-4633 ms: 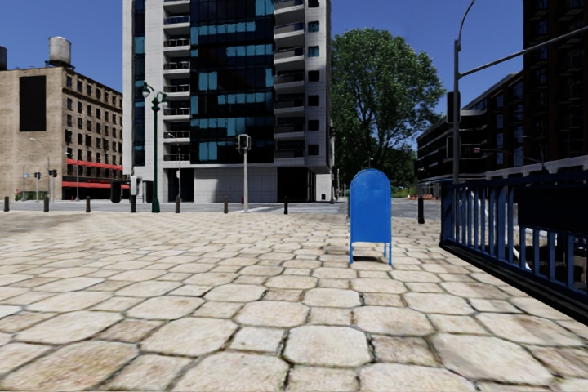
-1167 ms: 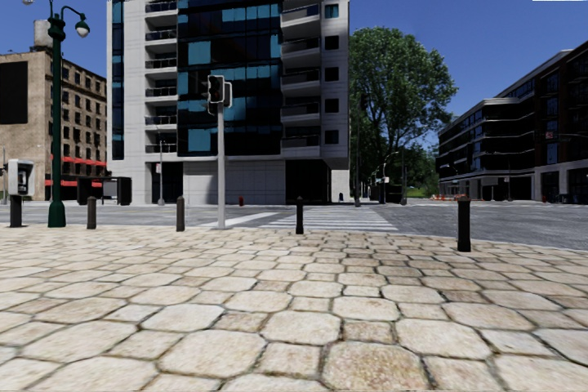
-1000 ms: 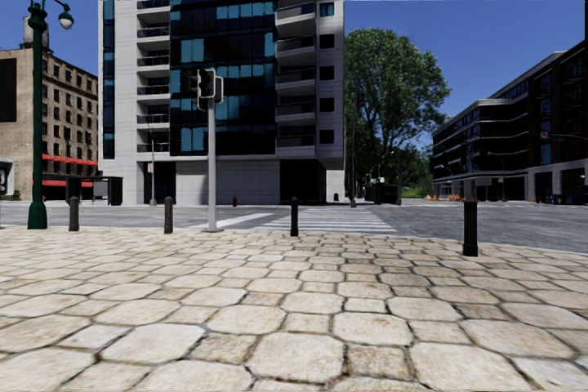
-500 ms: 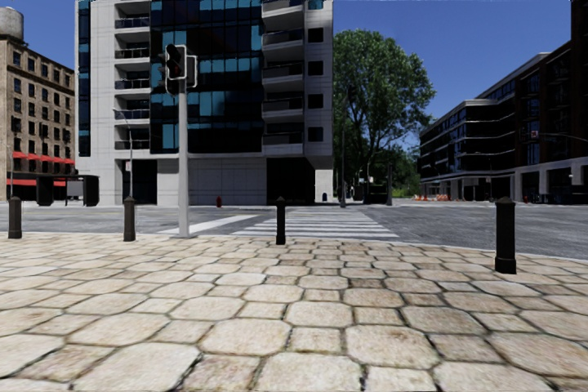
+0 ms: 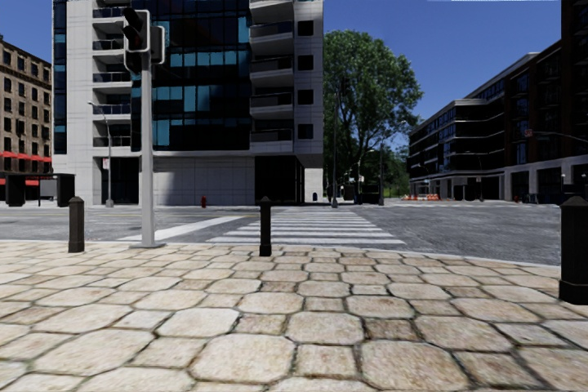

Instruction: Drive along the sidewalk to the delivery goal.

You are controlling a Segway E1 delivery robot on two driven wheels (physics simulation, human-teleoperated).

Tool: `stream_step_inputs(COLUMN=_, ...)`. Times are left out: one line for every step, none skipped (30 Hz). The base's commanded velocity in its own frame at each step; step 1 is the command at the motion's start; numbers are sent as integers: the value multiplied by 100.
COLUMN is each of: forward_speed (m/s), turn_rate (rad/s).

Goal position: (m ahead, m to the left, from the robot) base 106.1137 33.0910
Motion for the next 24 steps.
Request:
stream_step_inputs(forward_speed=200, turn_rate=-26)
stream_step_inputs(forward_speed=200, turn_rate=-26)
stream_step_inputs(forward_speed=200, turn_rate=-26)
stream_step_inputs(forward_speed=200, turn_rate=-26)
stream_step_inputs(forward_speed=200, turn_rate=-26)
stream_step_inputs(forward_speed=200, turn_rate=-26)
stream_step_inputs(forward_speed=200, turn_rate=-26)
stream_step_inputs(forward_speed=200, turn_rate=-26)
stream_step_inputs(forward_speed=200, turn_rate=-26)
stream_step_inputs(forward_speed=200, turn_rate=-26)
stream_step_inputs(forward_speed=200, turn_rate=-26)
stream_step_inputs(forward_speed=200, turn_rate=-26)
stream_step_inputs(forward_speed=200, turn_rate=-26)
stream_step_inputs(forward_speed=200, turn_rate=-26)
stream_step_inputs(forward_speed=200, turn_rate=-26)
stream_step_inputs(forward_speed=200, turn_rate=-26)
stream_step_inputs(forward_speed=200, turn_rate=-26)
stream_step_inputs(forward_speed=200, turn_rate=-26)
stream_step_inputs(forward_speed=200, turn_rate=-26)
stream_step_inputs(forward_speed=200, turn_rate=-26)
stream_step_inputs(forward_speed=200, turn_rate=-26)
stream_step_inputs(forward_speed=200, turn_rate=-26)
stream_step_inputs(forward_speed=200, turn_rate=-26)
stream_step_inputs(forward_speed=200, turn_rate=-26)
